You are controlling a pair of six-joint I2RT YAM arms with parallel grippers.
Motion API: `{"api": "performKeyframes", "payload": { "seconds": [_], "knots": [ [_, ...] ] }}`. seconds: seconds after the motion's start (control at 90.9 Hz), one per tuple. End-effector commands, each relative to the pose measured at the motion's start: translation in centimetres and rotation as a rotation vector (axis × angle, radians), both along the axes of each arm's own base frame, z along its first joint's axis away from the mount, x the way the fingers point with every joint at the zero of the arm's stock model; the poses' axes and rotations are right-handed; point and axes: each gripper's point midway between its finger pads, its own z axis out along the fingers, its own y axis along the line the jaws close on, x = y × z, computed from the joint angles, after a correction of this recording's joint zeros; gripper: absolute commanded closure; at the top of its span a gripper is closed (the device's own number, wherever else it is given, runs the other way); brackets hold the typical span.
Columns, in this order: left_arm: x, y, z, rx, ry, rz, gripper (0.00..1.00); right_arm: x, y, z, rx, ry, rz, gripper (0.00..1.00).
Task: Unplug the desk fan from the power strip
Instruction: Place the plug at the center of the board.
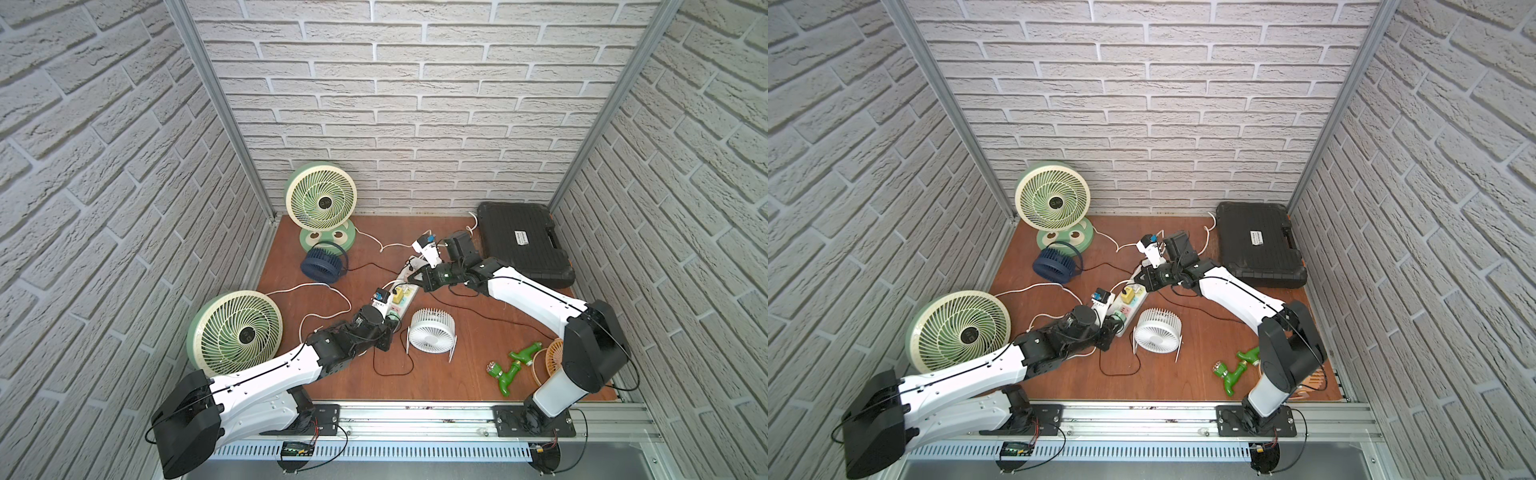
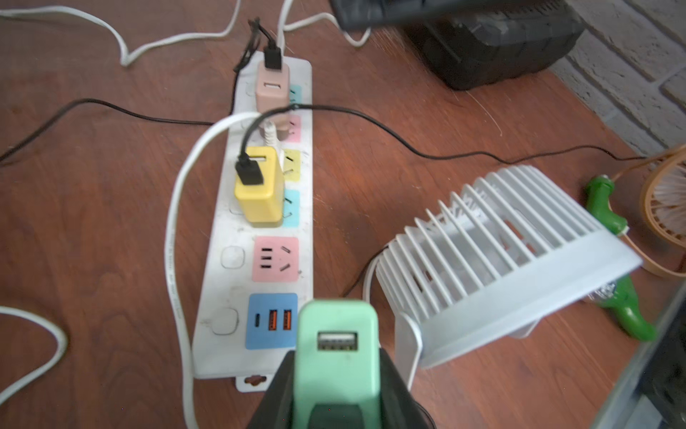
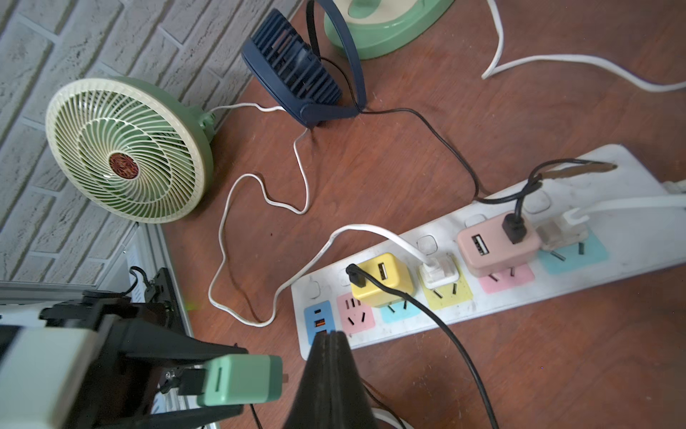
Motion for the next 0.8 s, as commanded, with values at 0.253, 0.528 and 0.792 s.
{"api": "performKeyframes", "payload": {
  "seconds": [0.253,0.528,0.792],
  "knots": [
    [-4.3,-1.2,-4.1,-0.104,0.145,-0.058,1.00,-0.1,-1.4,1.4,0.019,-0.022,-0.058,0.97],
    [-6.2,-2.9,-5.4,-0.176,0.221,-0.129,1.00,0.0,-1.1,0.7,0.017,-0.002,-0.046,0.97],
    [-6.3,-3.3,-7.3,-0.134,0.293,-0.115,1.00,0.2,-0.7,-0.1,0.008,0.022,-0.023,0.96]
  ]
}}
